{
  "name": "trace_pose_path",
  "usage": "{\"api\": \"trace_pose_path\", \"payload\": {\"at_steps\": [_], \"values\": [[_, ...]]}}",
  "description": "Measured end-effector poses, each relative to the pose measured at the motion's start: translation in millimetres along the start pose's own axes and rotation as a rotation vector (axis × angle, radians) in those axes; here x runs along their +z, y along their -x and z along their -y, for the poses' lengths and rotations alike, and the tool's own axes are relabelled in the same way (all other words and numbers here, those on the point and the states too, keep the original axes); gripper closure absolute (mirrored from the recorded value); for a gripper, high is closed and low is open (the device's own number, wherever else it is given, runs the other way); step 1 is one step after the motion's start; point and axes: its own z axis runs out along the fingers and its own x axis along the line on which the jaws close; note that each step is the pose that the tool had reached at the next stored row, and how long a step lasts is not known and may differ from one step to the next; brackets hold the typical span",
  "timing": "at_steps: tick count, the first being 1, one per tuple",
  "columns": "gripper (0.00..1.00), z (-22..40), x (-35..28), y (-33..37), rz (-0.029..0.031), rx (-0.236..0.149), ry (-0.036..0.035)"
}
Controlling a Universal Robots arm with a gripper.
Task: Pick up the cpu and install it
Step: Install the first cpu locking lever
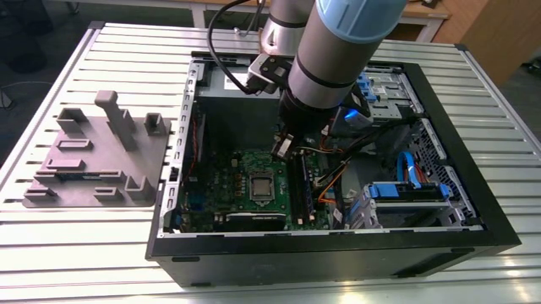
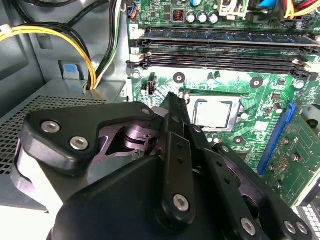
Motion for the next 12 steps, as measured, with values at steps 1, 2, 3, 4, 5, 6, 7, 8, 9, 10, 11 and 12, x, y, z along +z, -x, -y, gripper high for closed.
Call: {"api": "trace_pose_path", "payload": {"at_steps": [1,2,3,4,5,6,7,8,9,10,11,12], "values": [[0.9,0.0,0.0,0.0,0.0,0.0,0.0],[0.9,0.0,0.0,0.0,0.0001,0.0,0.0],[0.9,0.0,0.0,-0.1,0.0,0.0,0.0],[0.9,0.1,0.0,-0.2,0.0,0.0,0.0],[0.9,0.4,0.0,-0.8,-0.0003,-0.003,0.0002],[0.9,0.4,-0.1,-1.2,-0.001,-0.007,0.0005],[0.9,0.4,-0.2,-1.7,-0.0019,-0.013,0.0009],[0.9,0.5,-0.2,-2.4,-0.0029,-0.019,0.0013],[0.9,0.6,-0.2,-3.0,-0.0038,-0.025,0.0017],[0.9,0.6,-0.2,-3.5,-0.0047,-0.031,0.0022],[0.9,0.6,0.0,-3.7,-0.006,-0.04,0.0029],[0.9,0.6,0.2,-3.9,-0.0076,-0.051,0.0036]]}}
